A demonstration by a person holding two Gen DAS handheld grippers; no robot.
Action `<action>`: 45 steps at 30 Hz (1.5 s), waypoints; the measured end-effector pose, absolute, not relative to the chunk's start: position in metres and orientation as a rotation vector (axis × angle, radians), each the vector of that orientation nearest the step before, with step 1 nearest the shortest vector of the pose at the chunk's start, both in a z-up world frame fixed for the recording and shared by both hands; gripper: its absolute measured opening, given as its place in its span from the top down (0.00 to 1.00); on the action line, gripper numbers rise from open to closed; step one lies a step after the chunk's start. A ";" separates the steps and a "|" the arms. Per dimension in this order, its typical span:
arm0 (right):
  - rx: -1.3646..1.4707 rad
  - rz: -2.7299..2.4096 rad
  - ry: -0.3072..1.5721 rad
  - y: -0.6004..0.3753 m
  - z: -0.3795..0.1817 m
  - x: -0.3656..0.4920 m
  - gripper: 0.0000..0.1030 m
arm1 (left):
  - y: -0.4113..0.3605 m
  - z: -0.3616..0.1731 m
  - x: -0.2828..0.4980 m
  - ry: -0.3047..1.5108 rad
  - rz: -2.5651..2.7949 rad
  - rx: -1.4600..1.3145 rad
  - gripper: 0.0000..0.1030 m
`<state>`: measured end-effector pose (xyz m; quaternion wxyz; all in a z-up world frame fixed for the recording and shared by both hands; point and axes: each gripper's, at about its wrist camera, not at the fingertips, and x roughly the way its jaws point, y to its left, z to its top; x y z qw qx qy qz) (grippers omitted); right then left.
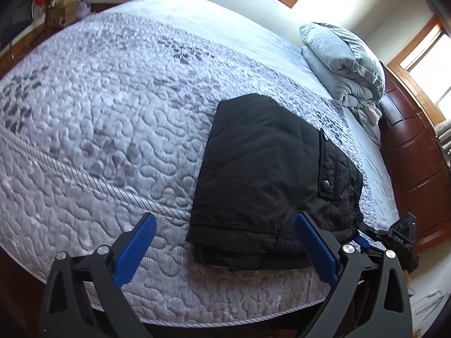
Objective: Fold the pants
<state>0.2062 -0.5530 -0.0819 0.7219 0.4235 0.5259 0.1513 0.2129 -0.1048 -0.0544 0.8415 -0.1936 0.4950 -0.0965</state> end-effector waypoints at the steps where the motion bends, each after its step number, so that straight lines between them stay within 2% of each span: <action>1: 0.931 0.334 1.155 -0.554 -0.077 0.205 0.60 | -0.107 -0.050 0.214 1.044 -0.203 -0.396 0.04; 9: 0.759 0.252 1.086 -0.578 -0.024 0.205 0.41 | -0.129 -0.011 0.223 1.012 -0.283 -0.304 0.04; 10: 0.697 0.218 1.080 -0.579 -0.013 0.206 0.33 | -0.131 -0.007 0.224 1.002 -0.288 -0.297 0.04; 15: 0.404 0.105 1.044 -0.563 0.021 0.213 0.14 | -0.139 0.009 0.233 0.967 -0.295 -0.262 0.04; 19: 0.355 0.142 1.049 -0.548 0.024 0.223 0.12 | -0.142 0.015 0.242 0.953 -0.314 -0.252 0.04; 31: 0.486 0.171 1.142 -0.539 -0.019 0.246 0.12 | -0.154 0.013 0.264 0.943 -0.356 -0.195 0.04; 38: 0.515 0.169 1.185 -0.541 -0.043 0.253 0.12 | -0.158 -0.010 0.280 0.984 -0.354 -0.179 0.04; 45: 0.538 0.172 1.199 -0.544 -0.056 0.254 0.12 | -0.155 -0.056 0.298 1.081 -0.335 -0.194 0.04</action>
